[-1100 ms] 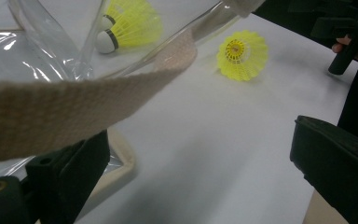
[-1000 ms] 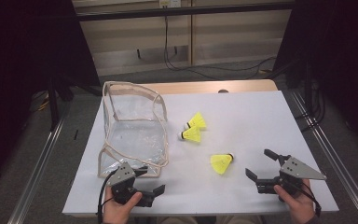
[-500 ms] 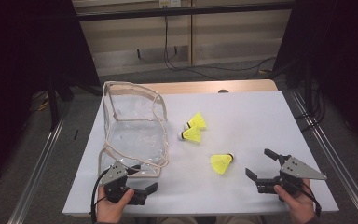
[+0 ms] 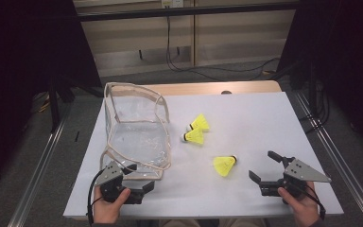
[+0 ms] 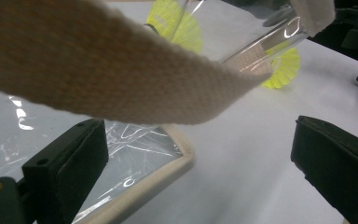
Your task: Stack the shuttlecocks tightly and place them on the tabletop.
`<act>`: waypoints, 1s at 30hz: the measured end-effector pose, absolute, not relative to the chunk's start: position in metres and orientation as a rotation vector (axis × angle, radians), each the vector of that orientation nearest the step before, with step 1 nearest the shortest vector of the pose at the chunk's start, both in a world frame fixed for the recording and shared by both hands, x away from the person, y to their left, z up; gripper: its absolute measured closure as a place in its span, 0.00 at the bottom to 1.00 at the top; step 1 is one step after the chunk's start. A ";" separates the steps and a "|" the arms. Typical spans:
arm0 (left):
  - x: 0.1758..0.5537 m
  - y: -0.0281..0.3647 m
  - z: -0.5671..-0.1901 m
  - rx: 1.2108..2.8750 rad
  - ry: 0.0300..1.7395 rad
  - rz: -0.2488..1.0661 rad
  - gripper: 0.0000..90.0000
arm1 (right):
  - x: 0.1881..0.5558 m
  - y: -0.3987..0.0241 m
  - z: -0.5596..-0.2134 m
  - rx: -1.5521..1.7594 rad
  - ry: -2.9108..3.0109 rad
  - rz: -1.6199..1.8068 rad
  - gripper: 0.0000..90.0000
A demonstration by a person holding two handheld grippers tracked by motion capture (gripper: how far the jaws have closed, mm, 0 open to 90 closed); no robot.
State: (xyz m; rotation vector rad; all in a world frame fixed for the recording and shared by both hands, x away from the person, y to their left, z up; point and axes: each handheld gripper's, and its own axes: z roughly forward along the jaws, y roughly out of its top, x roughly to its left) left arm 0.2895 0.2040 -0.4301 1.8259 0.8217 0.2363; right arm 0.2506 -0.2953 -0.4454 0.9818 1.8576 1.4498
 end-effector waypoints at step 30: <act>0.298 0.220 -0.426 1.815 0.820 0.265 0.05 | 0.255 -0.295 -0.445 0.987 1.863 1.450 0.03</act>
